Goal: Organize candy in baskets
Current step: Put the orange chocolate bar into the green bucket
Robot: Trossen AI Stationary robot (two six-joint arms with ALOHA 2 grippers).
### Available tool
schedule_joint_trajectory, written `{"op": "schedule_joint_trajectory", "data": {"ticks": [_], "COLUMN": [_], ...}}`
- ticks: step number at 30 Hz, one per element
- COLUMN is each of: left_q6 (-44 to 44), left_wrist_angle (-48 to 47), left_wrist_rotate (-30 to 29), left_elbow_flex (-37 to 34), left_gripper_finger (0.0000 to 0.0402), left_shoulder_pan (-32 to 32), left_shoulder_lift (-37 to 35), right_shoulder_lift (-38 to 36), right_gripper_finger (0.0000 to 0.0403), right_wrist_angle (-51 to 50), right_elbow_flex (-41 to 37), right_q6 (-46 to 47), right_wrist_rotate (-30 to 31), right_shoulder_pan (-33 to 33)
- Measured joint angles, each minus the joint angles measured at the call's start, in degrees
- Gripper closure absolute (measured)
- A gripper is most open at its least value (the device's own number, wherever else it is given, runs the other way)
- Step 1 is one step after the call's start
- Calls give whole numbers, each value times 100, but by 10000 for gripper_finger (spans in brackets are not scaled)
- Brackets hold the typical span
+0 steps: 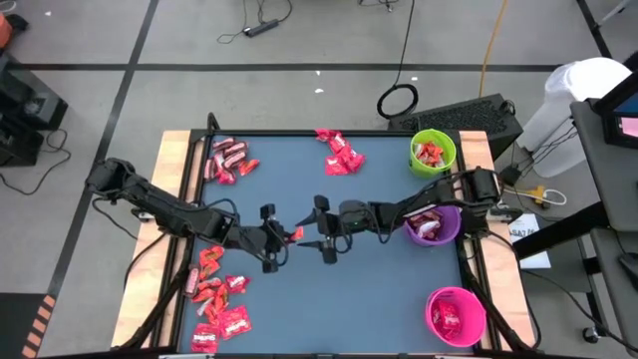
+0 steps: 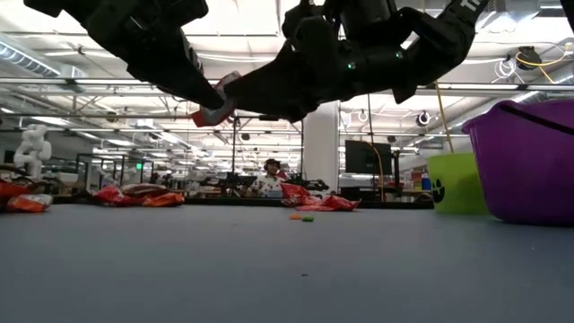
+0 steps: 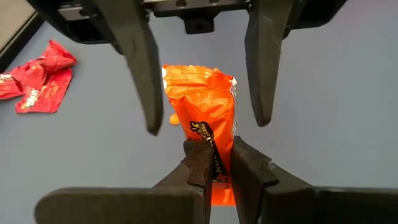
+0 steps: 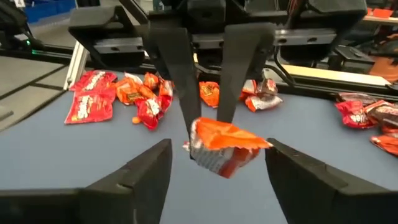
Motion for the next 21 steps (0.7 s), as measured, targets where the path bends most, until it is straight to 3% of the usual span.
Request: {"op": "schedule_joint_trajectory", "data": {"ticks": [11,16,21], "left_q6": [4,0,-117], "left_wrist_angle": [20,94,9], "left_wrist_rotate": [-14,-11,-16], "left_elbow_flex": [-4,-13,-12], "left_gripper_finger": [358,351,289], "left_shoulder_pan": [20,22,28], "left_shoulder_lift": [0,0,0], "right_shoulder_lift": [0,0,-88], "right_gripper_finger": [330,341,341], "right_wrist_angle": [94,96,-132], "right_elbow_flex": [0,0,2], "right_q6": [126,94,-59], "right_wrist_rotate": [15,18,60], "right_shoulder_pan": [-2,-1,-1]}}
